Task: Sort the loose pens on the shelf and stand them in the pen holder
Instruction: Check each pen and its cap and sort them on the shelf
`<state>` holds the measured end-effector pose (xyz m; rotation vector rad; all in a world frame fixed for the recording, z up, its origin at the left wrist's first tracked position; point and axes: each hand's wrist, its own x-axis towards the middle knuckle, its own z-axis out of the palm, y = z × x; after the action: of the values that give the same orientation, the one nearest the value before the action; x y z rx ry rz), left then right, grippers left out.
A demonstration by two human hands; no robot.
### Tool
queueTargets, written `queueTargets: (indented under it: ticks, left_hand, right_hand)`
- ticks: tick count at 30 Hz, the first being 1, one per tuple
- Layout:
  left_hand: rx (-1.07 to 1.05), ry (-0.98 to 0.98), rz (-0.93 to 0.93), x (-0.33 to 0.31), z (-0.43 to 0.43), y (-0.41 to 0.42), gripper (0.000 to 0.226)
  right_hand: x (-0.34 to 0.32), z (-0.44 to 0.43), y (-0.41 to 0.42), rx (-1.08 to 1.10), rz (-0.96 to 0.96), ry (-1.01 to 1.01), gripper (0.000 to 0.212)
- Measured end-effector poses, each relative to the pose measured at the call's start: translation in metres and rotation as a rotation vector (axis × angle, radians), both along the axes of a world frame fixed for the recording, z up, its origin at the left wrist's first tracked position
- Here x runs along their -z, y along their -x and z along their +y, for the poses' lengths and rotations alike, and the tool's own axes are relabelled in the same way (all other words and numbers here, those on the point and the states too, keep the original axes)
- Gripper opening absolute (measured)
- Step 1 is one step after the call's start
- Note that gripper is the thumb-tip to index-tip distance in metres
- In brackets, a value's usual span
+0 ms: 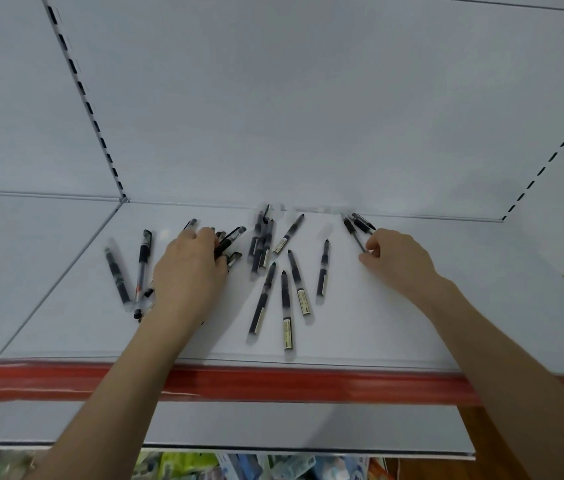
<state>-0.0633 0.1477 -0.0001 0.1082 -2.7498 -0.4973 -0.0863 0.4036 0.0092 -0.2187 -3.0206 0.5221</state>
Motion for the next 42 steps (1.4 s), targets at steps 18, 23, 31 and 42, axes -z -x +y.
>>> queueTargets:
  ticks: [18, 23, 31, 42]
  left_hand:
    - [0.442, -0.039, -0.108, -0.029, 0.063, 0.065, 0.02]
    - [0.517, 0.008, -0.19, -0.022, 0.099, 0.08, 0.021]
    - [0.497, 0.115, -0.291, -0.013, 0.123, 0.098, 0.029]
    - [0.506, 0.105, -0.306, -0.01, 0.119, 0.104, 0.009]
  right_hand:
    - [-0.002, 0.024, -0.042, -0.016, 0.102, 0.588, 0.02]
    - [-0.002, 0.031, -0.053, -0.024, 0.138, 0.72, 0.023]
    - [-0.011, 0.036, -0.064, -0.027, 0.126, 0.96, 0.028]
    - [-0.008, 0.043, -0.062, 0.047, 0.115, 0.953, 0.018]
